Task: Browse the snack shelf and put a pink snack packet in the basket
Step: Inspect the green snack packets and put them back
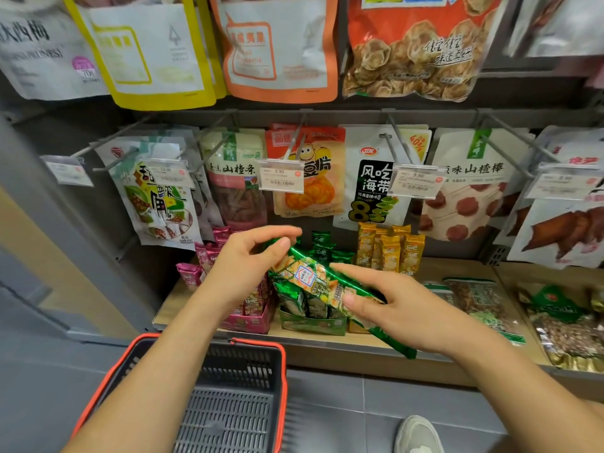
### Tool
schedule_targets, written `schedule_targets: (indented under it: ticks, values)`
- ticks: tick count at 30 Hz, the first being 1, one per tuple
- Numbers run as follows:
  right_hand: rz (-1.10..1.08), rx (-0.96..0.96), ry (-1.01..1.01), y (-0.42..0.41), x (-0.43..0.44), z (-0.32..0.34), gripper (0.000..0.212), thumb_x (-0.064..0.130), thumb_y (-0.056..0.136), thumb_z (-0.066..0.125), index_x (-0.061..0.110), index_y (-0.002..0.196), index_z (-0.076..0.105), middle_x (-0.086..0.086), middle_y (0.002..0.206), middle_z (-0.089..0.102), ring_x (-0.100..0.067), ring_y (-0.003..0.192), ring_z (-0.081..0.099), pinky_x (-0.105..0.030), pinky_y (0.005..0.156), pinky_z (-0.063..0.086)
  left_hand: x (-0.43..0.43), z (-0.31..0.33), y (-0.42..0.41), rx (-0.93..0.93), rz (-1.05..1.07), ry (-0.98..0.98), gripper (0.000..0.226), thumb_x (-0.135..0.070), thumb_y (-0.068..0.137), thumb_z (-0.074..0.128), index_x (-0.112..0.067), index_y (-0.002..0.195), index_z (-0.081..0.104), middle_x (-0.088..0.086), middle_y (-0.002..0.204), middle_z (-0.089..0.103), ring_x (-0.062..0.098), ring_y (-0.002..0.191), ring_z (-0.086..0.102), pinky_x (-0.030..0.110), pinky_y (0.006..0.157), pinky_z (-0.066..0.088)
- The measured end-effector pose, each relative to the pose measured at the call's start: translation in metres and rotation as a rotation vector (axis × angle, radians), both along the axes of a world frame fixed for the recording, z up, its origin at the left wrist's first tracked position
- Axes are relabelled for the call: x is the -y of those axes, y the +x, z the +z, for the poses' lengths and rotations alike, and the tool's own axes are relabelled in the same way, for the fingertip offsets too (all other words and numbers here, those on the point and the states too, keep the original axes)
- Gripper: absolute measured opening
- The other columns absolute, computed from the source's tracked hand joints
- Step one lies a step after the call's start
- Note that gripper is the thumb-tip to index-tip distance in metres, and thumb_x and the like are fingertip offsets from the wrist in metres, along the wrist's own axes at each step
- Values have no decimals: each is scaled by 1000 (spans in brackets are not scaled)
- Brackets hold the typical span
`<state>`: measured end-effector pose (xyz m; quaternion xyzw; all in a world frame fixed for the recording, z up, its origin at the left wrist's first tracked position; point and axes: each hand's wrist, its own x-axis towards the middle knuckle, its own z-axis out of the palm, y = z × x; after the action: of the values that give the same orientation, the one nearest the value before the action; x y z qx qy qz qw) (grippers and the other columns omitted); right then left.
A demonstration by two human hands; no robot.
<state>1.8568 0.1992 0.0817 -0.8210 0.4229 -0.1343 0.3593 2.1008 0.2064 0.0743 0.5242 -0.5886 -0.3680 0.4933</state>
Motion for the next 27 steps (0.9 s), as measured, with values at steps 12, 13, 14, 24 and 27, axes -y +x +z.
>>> schedule_targets:
  ticks: [12,13,14,24,27]
  values:
    - [-161,121,52,-42,12,32,39,43,69,79,44,107,71,27,115,63,17,106,53,-18,96,39,3,-1,0,94,18,91,19,-18,89,67,-31,84,79,-3,81,76,5,77,69,15,70,51]
    - [-202,165,45,-44,12,32,34,41,66,81,41,100,74,26,107,66,19,102,54,-12,89,39,3,-3,0,162,-9,116,17,-18,87,69,-32,86,79,-7,86,76,3,84,69,15,75,51]
    - [-231,192,31,-45,13,31,30,39,65,82,39,94,76,26,101,67,21,97,55,-8,81,39,3,-4,-1,244,-24,122,16,-17,85,72,-31,88,78,-12,89,76,0,90,68,17,82,51]
    - [-302,211,-39,-40,11,29,19,34,71,82,30,90,78,15,95,72,-1,83,67,-25,68,56,0,-26,-52,402,-37,-192,29,-18,80,77,-39,101,74,-32,95,66,-9,99,63,15,93,48]
    - [-320,333,-33,-42,12,30,17,31,70,82,30,87,78,12,86,73,0,77,68,-16,61,52,3,-27,-57,318,32,-215,34,-12,78,78,-42,93,72,-25,93,68,-4,98,64,16,93,48]
